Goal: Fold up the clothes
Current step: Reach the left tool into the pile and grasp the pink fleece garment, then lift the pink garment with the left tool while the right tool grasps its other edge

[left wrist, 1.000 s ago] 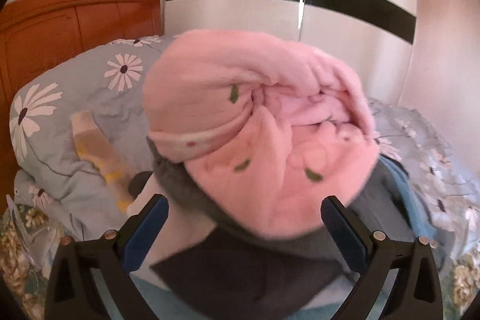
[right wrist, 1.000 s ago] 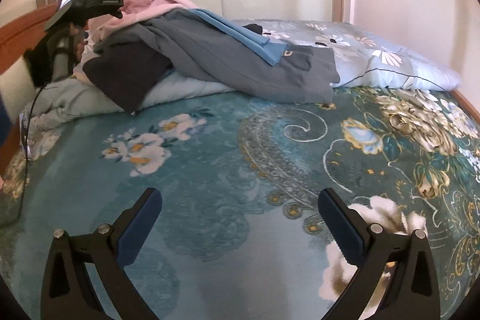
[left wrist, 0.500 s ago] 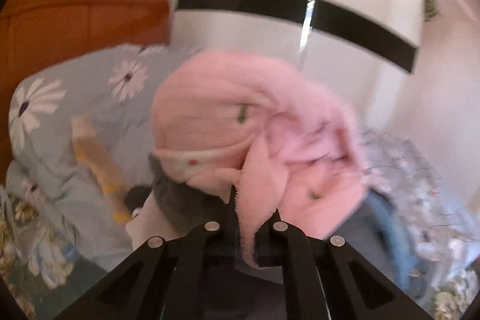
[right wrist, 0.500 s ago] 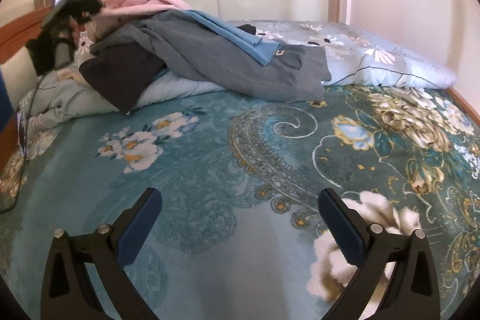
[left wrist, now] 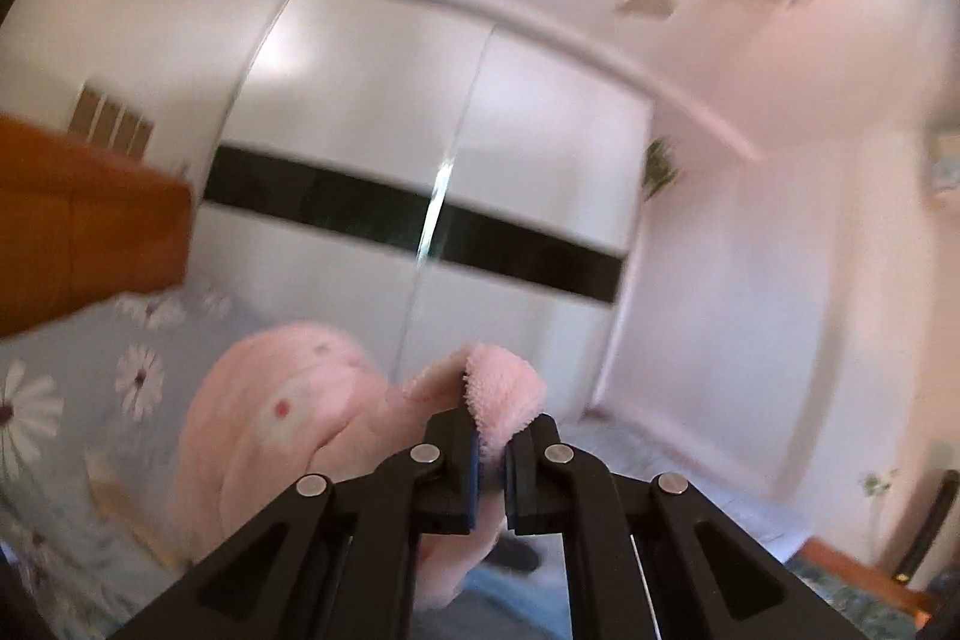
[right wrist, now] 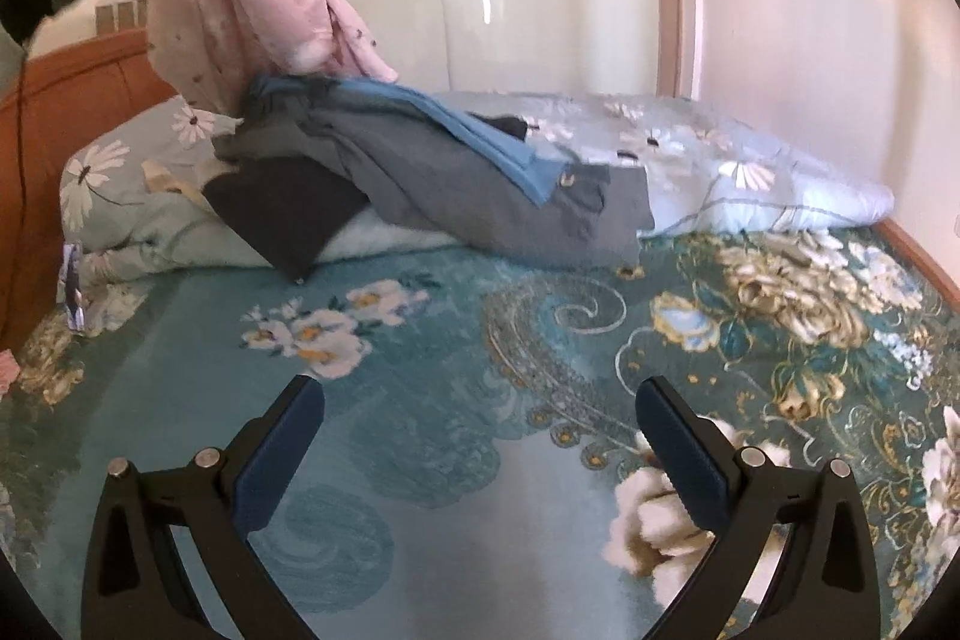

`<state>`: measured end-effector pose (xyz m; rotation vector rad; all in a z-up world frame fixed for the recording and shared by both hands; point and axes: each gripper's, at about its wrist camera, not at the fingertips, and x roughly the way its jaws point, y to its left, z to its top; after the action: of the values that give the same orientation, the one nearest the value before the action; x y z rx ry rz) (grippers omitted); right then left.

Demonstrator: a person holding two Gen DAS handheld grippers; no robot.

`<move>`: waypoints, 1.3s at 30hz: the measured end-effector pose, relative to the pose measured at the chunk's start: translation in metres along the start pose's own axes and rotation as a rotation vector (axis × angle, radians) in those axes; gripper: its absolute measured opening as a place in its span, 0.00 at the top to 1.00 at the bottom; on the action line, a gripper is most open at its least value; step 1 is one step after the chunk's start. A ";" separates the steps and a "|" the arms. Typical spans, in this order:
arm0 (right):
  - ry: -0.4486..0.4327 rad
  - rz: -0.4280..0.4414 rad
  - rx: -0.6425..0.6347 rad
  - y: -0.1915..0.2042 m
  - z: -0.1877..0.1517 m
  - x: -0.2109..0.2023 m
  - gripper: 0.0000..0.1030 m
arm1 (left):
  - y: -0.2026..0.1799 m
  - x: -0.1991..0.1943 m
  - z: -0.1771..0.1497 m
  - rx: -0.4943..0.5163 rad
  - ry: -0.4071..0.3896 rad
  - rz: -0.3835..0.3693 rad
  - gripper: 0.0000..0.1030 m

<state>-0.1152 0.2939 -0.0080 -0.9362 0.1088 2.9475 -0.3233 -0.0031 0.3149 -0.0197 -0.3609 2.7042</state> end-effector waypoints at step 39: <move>0.171 0.121 -0.050 -0.009 -0.126 -0.097 0.00 | 0.080 -0.214 -0.374 -0.393 0.850 0.001 0.35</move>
<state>0.0368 0.2901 -0.0556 -1.2306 0.1017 2.9853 -0.1341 -0.0660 -0.0752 -1.2142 -0.5906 2.3014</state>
